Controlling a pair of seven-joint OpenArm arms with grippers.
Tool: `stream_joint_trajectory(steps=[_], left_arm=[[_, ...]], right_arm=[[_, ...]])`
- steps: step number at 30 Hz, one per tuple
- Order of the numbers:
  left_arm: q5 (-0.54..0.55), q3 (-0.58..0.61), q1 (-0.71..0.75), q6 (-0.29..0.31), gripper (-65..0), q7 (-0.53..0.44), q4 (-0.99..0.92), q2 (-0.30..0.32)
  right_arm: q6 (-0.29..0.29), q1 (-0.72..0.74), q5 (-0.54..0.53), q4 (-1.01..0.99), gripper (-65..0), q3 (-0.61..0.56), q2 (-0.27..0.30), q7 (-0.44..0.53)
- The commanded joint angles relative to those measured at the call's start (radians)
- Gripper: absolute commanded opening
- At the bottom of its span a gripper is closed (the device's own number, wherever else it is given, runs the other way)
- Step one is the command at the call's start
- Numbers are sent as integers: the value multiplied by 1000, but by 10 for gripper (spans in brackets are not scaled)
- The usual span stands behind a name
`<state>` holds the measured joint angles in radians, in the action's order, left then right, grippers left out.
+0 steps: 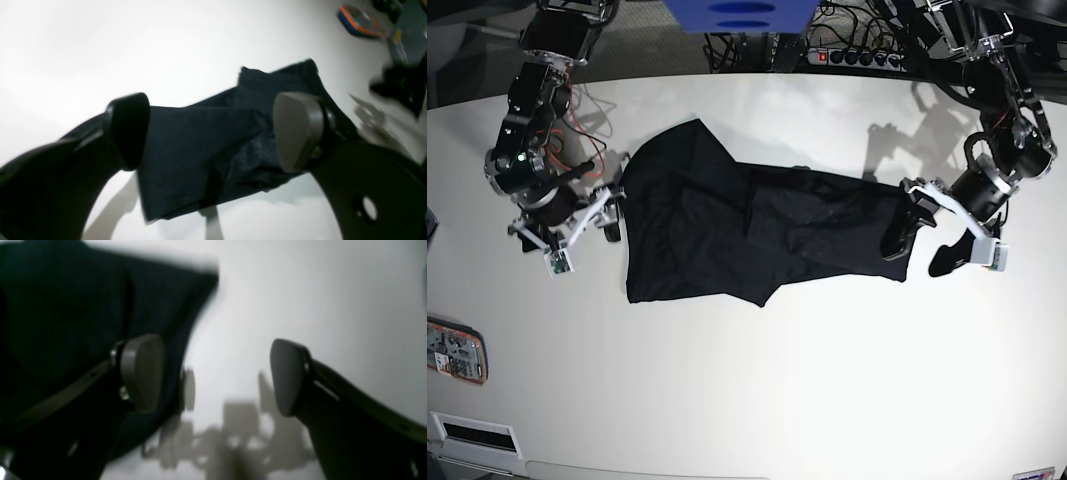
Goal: Fold the T-shirt properly
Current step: 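Fold the lifted strip end over toward the right gripper and release, then move the left gripper to the folded end and grasp it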
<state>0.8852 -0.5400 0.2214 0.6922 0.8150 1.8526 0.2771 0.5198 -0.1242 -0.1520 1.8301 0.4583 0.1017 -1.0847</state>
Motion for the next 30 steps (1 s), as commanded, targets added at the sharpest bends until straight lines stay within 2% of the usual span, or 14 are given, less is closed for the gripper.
stream_joint_trajectory(steps=[1,6,10,19,21,25,30], left_arm=[[24,-15,-1,6,-93,-15,19,24],[18,-35,0,6,-93,48,12,86],[-2,-110,0,6,-94,79,12,93],[-251,-147,-1,6,-95,97,12,93],[-260,-147,0,6,-95,96,14,93],[-260,-147,9,6,-95,96,15,98],[-258,-147,11,6,-95,96,15,115]], right_arm=[[0,21,-33,3,-172,13,8,25],[0,21,-44,-111,-172,27,8,11],[0,21,-97,-231,-172,29,-21,11],[0,21,-285,-413,-172,29,-24,13],[0,21,-304,-430,-172,24,-30,13],[0,21,-309,-502,-172,-16,-84,19],[0,39,-309,-533,-172,-65,-109,24]])
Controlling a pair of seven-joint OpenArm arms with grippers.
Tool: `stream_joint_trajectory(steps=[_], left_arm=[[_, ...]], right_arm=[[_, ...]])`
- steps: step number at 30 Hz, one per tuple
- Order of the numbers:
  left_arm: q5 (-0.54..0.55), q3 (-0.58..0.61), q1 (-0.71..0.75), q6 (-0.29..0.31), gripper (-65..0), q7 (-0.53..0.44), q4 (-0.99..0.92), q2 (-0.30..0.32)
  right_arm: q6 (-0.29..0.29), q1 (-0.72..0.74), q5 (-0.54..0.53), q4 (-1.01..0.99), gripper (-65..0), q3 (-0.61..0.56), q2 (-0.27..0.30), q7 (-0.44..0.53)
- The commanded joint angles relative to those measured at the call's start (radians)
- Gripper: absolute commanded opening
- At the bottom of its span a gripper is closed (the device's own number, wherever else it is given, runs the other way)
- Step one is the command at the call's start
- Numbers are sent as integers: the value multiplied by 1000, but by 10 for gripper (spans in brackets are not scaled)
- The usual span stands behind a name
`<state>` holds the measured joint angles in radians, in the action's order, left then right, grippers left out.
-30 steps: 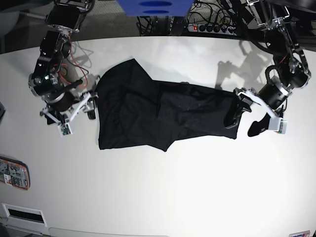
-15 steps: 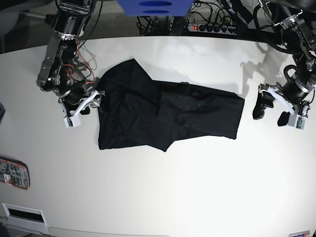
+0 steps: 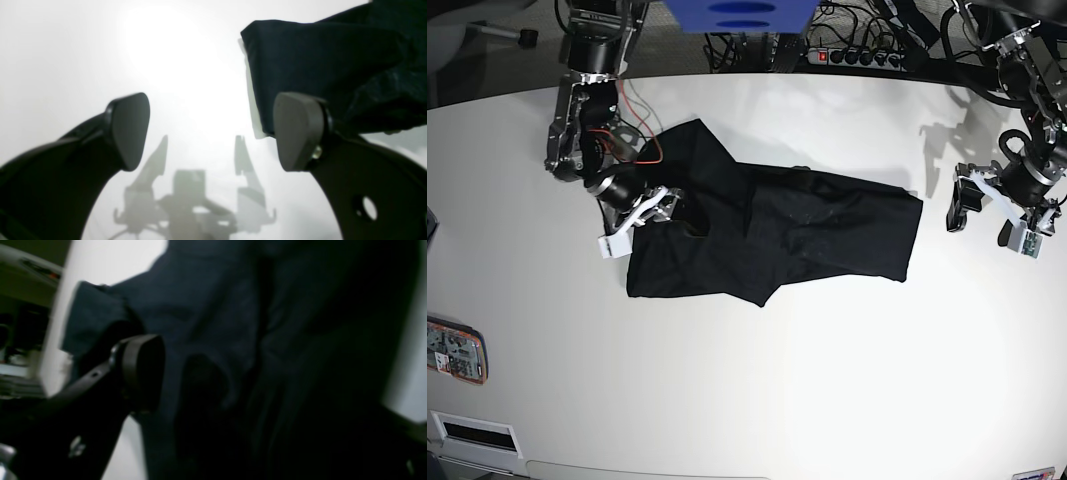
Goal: Fold the T-shirt properly
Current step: 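Move the left gripper to the folded end and grasp it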
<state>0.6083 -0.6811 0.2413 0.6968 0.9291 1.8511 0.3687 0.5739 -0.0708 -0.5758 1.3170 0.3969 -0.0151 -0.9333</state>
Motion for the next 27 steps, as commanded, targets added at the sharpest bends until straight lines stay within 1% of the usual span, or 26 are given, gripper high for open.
stream_joint_trajectory(steps=[1,7,8,9,10,12,13,14,17,20,24,27], left_arm=[[19,-5,-9,1,-95,-18,17,29],[17,-5,-9,1,-95,-18,14,43],[17,-5,-9,1,-95,-18,14,46],[17,-5,-9,1,-95,-18,14,46],[17,-5,-9,1,-95,-18,14,46],[19,-5,-9,1,-95,-18,14,46],[19,-5,-9,1,-95,-18,14,46],[19,-5,-10,1,-95,-18,14,46],[19,-4,-10,1,-102,-18,14,46],[20,-2,-10,1,-156,-18,14,45],[20,-2,-13,1,-288,-18,14,39],[20,-2,-15,1,-444,-20,14,3]], right_arm=[[-55,-4,115,-18,-172,-3,8,-128],[-53,19,115,-18,-178,-3,8,-129],[-51,22,115,-18,-198,-3,8,-129],[-51,24,115,-18,-233,-3,10,-129],[-51,24,115,-18,-286,-3,10,-129],[-51,39,115,5,-455,-3,11,-132],[-53,53,115,22,-562,-8,11,-137],[-55,68,115,35,-650,-8,11,-140],[-56,102,119,59,-650,-3,17,-158],[-56,128,119,72,-650,-11,63,-204],[-56,161,119,75,-650,-11,109,-221],[-56,194,119,75,-650,-11,134,-223]])
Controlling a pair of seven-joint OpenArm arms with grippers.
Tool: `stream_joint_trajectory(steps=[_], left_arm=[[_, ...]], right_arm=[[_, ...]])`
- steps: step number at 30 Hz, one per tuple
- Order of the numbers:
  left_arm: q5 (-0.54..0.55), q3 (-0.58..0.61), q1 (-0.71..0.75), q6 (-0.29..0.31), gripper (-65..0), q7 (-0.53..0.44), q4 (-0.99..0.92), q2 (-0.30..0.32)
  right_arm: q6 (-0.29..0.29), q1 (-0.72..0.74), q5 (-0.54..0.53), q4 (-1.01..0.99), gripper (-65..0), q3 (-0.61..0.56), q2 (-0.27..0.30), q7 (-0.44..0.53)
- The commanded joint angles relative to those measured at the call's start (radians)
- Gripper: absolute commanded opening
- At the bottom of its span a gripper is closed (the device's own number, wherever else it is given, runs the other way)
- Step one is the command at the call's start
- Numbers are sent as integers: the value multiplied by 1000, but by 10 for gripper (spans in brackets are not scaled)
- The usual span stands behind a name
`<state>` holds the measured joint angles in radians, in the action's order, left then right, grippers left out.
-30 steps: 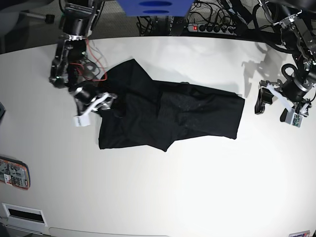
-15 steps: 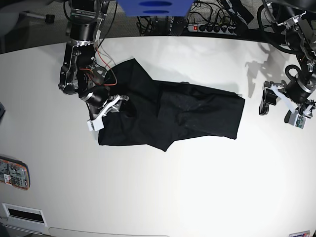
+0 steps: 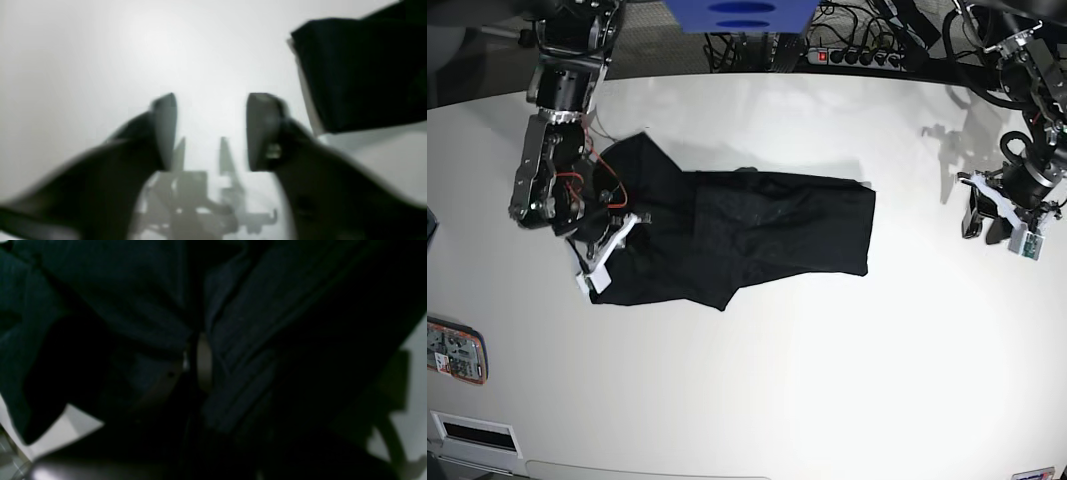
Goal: Fold the T-shirt properly
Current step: 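Move the left gripper to the folded end and grasp it, then lift the folded end with the left gripper and fold it onto the right gripper's end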
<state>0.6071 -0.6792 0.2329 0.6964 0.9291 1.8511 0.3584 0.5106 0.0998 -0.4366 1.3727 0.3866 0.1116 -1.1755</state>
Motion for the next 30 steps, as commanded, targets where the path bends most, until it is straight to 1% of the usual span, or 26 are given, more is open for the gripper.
stream_joint_trajectory(steps=[1,3,4,7,9,11,13,16,18,21,23,24,27,30], left_arm=[[21,0,-7,2,-501,-29,14,12],[20,16,-7,2,-631,-55,3,-15],[20,25,-7,2,-650,-71,-11,-32],[18,69,-7,2,-650,-117,-83,-91],[15,117,-7,2,-650,-147,-126,-112],[15,191,-7,2,-650,-186,-152,-114],[15,263,-7,2,-650,-221,-167,-114],[14,358,-30,2,-650,-287,-173,-114],[12,407,-53,2,-650,-313,-178,-114],[12,450,-79,2,-650,-321,-178,-135],[7,458,-92,2,-650,-321,-195,-152],[-8,462,-100,2,-650,-321,-209,-161],[-105,470,-139,2,-650,-322,-267,-184],[-221,470,-178,2,-650,-324,-331,-241]], right_arm=[[7,33,-20,20,-650,-1,20,19],[7,38,-18,17,-650,-1,44,19],[7,38,-18,15,-650,-2,56,19],[7,38,-18,20,-650,-2,96,19],[7,44,-17,20,-650,-8,118,19],[7,44,-12,21,-650,-45,145,19],[7,44,29,21,-650,-91,162,22],[7,42,160,27,-650,-142,162,21],[7,44,258,47,-650,-168,159,22],[7,44,364,99,-650,-182,121,21],[7,44,437,135,-650,-182,96,19],[7,51,468,156,-650,-182,83,19],[7,68,543,193,-650,-183,49,-2],[9,79,571,241,-650,-183,21,-13]])
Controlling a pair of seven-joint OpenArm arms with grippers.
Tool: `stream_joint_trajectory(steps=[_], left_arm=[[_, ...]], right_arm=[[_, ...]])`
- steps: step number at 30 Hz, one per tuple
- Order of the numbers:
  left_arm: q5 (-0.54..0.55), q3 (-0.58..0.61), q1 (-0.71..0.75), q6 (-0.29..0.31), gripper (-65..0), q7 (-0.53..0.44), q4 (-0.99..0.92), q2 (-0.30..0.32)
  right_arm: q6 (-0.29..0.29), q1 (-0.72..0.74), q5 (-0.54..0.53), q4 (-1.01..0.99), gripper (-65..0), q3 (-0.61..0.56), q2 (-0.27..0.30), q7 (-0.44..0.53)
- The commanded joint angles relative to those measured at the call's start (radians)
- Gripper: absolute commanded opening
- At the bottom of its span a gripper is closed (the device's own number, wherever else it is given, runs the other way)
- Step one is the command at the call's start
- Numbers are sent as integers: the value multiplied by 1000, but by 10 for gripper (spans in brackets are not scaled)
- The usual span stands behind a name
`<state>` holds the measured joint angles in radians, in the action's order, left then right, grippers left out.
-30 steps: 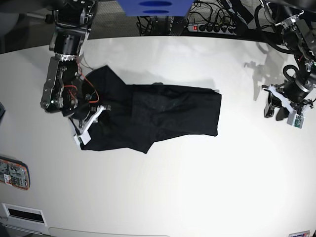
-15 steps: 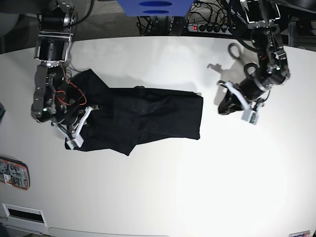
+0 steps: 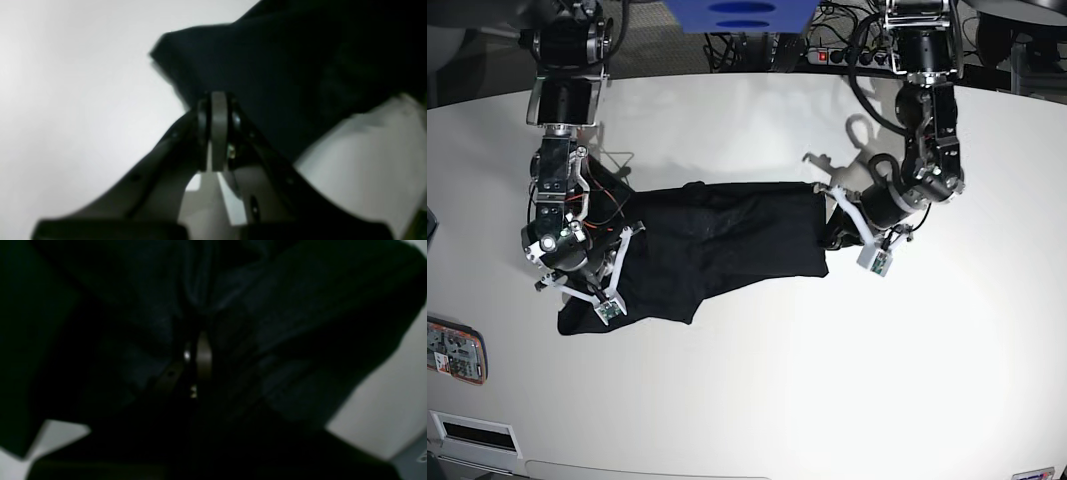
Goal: Fold the T-shirt properly
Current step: 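Lift the folded end with the left gripper and fold it onto the right gripper's end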
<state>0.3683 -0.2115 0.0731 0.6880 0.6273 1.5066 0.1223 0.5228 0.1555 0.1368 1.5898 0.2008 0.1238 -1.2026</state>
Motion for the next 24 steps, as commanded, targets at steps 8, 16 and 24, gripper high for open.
stream_joint_trajectory(steps=[8,16,24], left_arm=[[-147,96,-77,10,-650,-22,-48,-63],[-142,209,-77,10,-650,-22,-50,-68],[-144,228,-81,10,-650,-22,-51,-69]], right_arm=[[-5,23,-3,189,-650,-110,-25,-82],[-5,22,1,226,-650,-156,-148,-102],[-117,14,1,229,-650,-317,-157,-102]])
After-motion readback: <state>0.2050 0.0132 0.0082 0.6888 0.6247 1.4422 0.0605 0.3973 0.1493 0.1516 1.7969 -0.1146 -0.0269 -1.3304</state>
